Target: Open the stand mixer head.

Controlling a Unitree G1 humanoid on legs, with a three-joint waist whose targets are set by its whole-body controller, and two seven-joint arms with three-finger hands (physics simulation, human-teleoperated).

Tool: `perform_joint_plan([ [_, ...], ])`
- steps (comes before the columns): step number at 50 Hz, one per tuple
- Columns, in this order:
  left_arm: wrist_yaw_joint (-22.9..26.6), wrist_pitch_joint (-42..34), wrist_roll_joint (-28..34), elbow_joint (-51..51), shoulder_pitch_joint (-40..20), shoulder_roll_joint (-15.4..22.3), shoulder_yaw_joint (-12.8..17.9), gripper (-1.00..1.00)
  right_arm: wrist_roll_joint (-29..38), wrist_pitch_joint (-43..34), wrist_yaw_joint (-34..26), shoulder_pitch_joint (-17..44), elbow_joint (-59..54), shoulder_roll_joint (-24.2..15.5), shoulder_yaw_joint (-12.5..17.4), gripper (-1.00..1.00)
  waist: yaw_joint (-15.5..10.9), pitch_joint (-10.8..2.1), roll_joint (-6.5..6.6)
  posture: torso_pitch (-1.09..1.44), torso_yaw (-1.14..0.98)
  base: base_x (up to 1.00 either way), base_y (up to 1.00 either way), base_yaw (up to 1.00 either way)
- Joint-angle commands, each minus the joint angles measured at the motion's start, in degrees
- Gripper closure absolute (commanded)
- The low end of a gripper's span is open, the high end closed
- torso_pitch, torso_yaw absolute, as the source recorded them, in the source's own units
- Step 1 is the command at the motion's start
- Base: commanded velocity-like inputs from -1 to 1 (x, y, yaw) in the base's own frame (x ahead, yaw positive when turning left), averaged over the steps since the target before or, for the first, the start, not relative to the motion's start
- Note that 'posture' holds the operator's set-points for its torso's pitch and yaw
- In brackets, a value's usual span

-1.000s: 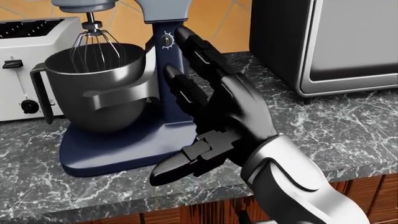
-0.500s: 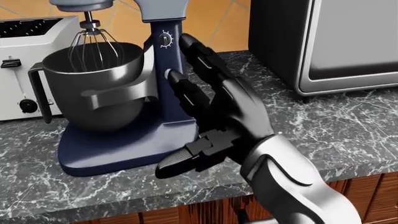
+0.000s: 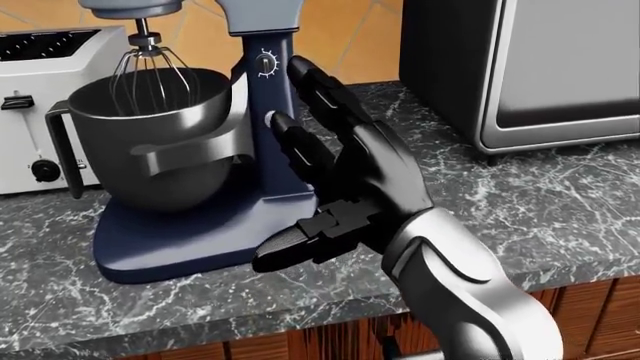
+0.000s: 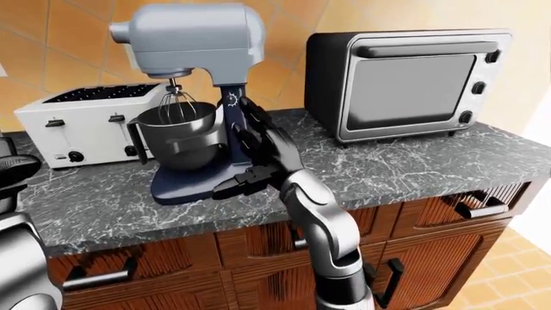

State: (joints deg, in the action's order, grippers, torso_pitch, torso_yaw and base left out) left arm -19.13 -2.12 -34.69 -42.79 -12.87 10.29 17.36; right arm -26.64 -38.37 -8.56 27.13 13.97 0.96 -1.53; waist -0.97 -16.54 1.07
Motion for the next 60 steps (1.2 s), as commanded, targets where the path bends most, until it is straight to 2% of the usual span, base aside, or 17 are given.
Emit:
perform_joint_plan([
  [1,0.31,0.41,-0.06,-1.05,-1.25,0.58,0.16,-1.00,-0.23,1.70,-0.21,2.09,1.37,0.08,0.47,-1.00,-0.01,-0.21,0.27,-0.39,0.00,0.00,0.00,0.00],
  [60,0.06,0.71,-0.51,-0.57,-1.58,1.53,1.22,-1.00,3.99,11.98,-6.39,9.34,-17.93,0.21,1.18,-1.00,0.03,-0.13,0.66,-0.39,0.00,0.00,0.00,0.00],
])
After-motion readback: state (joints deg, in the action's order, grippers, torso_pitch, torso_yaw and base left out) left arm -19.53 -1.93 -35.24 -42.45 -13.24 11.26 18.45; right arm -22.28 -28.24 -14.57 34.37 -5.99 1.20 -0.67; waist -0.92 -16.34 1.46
